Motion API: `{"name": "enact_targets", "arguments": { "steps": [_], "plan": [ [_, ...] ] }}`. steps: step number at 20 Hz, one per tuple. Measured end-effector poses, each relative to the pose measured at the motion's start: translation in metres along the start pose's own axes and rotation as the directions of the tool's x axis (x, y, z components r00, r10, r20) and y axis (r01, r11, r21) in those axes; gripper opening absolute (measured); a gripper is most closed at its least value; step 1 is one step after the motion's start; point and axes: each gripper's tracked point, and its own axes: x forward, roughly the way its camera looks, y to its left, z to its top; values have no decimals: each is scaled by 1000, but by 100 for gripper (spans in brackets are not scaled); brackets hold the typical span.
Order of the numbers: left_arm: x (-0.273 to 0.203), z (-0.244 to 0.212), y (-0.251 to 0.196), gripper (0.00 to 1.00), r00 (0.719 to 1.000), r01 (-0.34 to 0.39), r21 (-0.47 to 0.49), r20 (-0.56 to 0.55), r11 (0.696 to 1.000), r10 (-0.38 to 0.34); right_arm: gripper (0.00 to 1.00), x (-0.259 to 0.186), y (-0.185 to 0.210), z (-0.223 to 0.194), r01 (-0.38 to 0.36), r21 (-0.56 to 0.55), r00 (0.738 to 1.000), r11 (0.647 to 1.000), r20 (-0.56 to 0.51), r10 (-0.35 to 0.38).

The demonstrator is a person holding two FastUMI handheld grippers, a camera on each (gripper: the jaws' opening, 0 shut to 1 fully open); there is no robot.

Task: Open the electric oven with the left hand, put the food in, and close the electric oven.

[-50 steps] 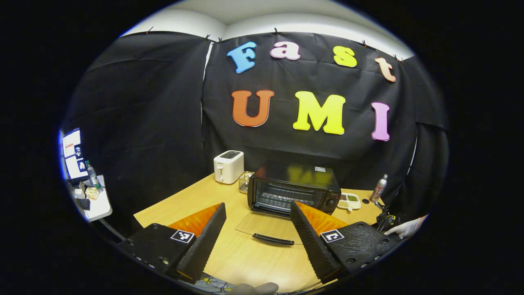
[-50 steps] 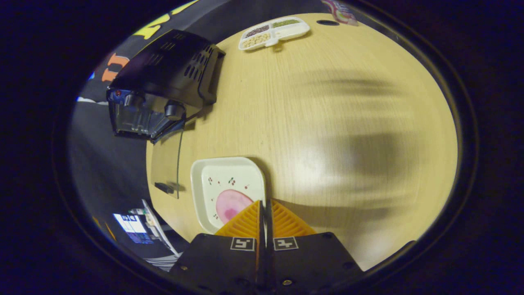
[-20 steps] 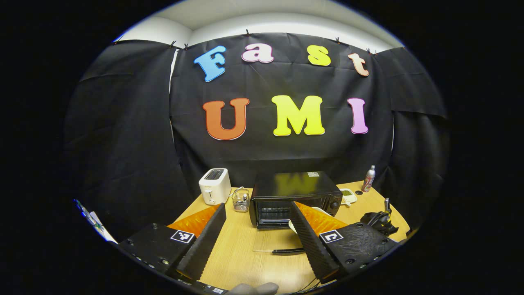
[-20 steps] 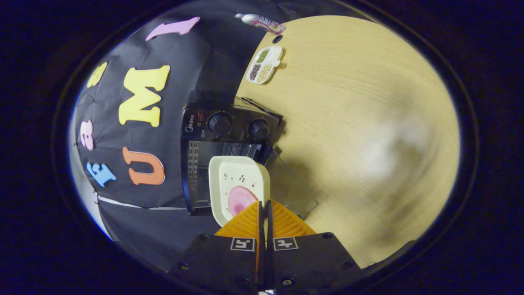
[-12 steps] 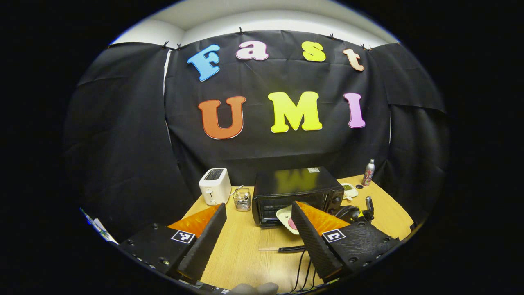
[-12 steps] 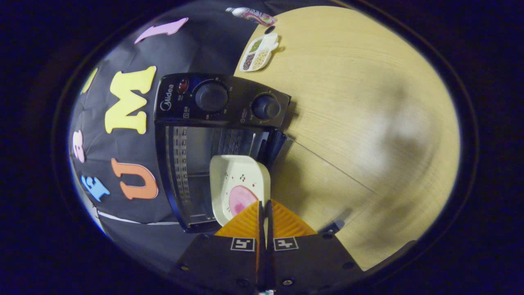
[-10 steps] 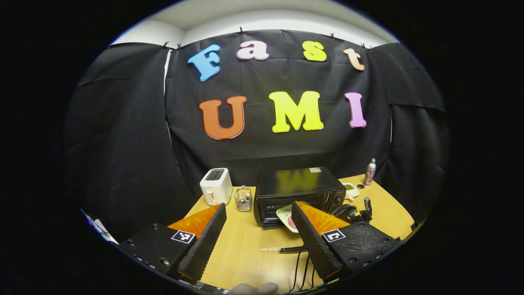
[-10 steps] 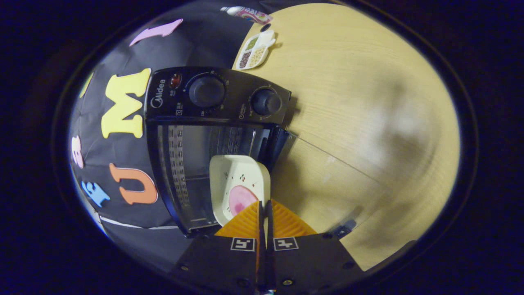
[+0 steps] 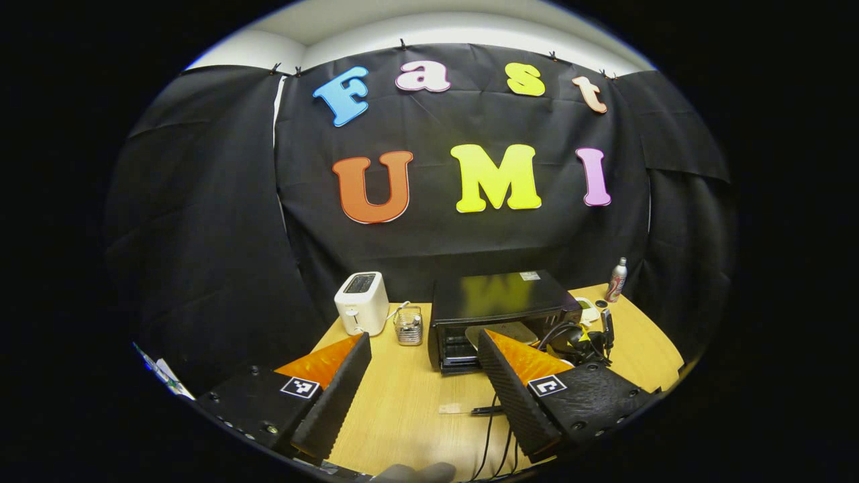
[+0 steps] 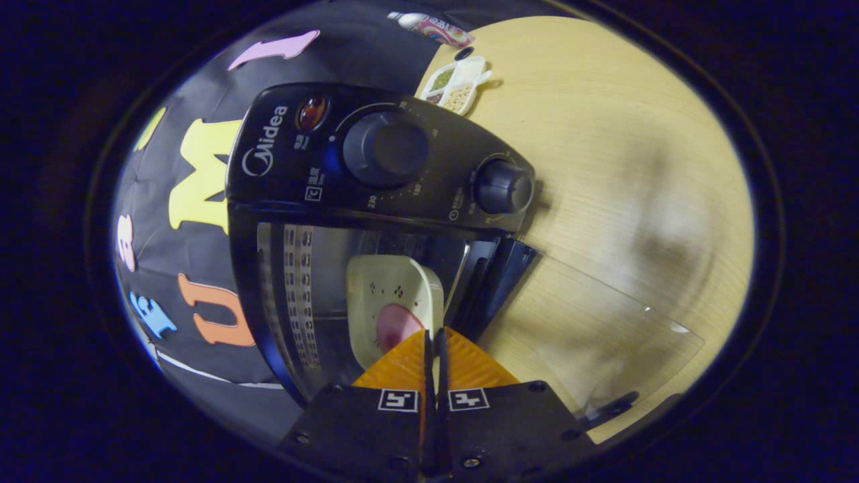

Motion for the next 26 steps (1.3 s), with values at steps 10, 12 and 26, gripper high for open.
{"name": "enact_targets", "arguments": {
  "steps": [10,12,26],
  "plan": [
    [6,-2,13,97,1000,-17,-41,-2,999,17,5,-6,11,5,-45,-45,999,998,-15,45],
    [5,-3,10,97,1000,-8,-52,1,999,8,14,-13,15,-2,-72,-92,995,993,-74,65],
    [-9,4,5,97,997,10,-97,77,995,-2,87,-140,16,15,-27,-439,992,898,-124,-31]
  ]
}}
